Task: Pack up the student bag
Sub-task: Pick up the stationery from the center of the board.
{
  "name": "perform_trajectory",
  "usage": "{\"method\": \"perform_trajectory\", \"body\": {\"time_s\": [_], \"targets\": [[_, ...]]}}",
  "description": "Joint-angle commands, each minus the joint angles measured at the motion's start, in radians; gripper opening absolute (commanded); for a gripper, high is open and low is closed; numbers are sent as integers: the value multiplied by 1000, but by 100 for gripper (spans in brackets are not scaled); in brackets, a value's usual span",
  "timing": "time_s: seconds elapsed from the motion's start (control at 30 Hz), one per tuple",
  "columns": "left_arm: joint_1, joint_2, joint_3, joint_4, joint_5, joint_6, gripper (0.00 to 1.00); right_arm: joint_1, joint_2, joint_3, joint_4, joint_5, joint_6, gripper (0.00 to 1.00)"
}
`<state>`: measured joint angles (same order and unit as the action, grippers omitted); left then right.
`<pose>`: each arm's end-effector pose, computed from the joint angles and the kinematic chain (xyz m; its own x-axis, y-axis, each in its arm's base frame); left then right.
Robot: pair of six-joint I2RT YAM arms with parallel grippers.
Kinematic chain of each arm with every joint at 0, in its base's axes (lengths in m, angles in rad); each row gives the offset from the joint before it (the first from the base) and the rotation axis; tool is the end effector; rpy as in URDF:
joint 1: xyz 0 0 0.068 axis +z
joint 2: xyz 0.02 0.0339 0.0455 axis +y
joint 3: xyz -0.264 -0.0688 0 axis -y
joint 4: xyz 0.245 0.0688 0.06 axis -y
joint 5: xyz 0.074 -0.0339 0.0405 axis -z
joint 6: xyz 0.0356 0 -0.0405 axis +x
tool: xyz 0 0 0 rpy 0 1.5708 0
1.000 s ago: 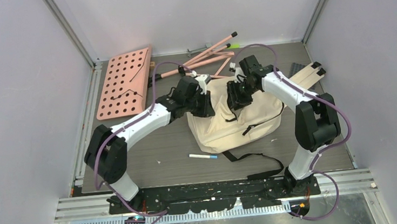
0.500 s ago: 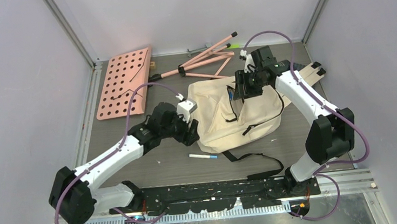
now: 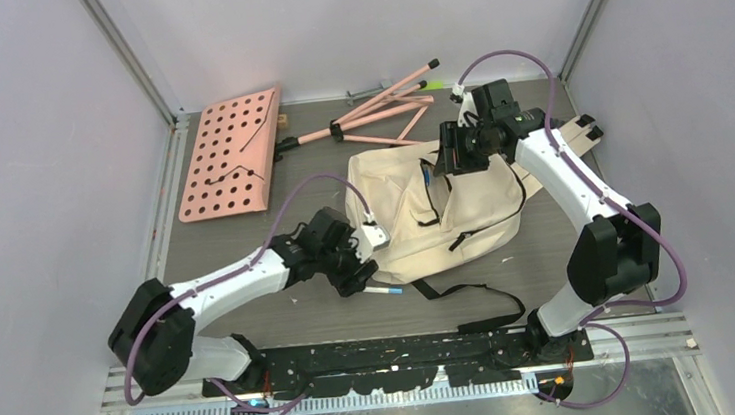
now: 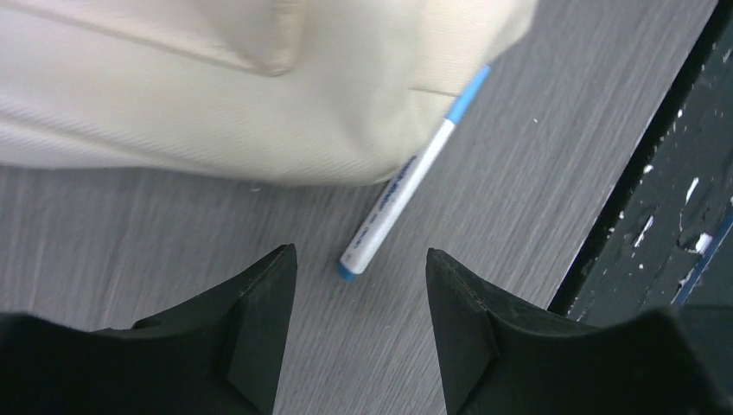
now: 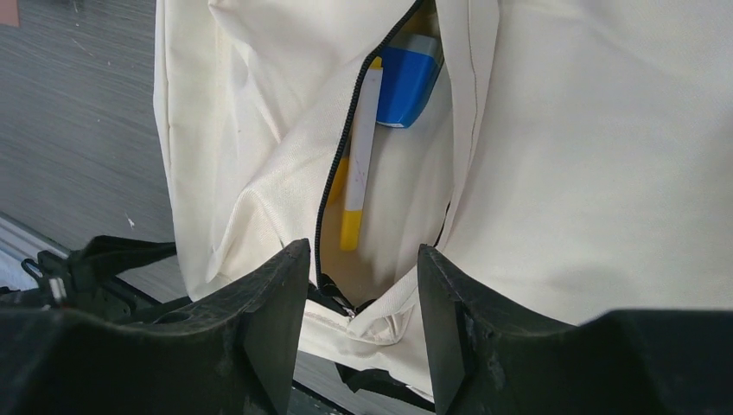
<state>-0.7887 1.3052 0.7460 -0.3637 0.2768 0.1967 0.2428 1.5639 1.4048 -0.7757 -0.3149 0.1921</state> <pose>0.1732 -0.1881 0.2028 -0.3950 0.6644 -0.6345 0.8931 0.4396 -0.0958 0.3212 0.0909 0.3112 -0.8443 -0.0221 -0.5355 -0.2506 0.8995 0.3580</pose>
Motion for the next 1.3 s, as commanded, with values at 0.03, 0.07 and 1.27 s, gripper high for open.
{"method": "perform_trajectory", "body": {"time_s": [0.03,0.07,1.27], "targets": [[-59,80,46,26,12,77,57,-13,-74,10,40,-18,19,55],[-64,94,50,29,12,78,56,-15,-80,8,41,-19,19,55],[-250,207,173,-66,-303,-26,11,-78,-131,-39,74,-45,13,55]]}}
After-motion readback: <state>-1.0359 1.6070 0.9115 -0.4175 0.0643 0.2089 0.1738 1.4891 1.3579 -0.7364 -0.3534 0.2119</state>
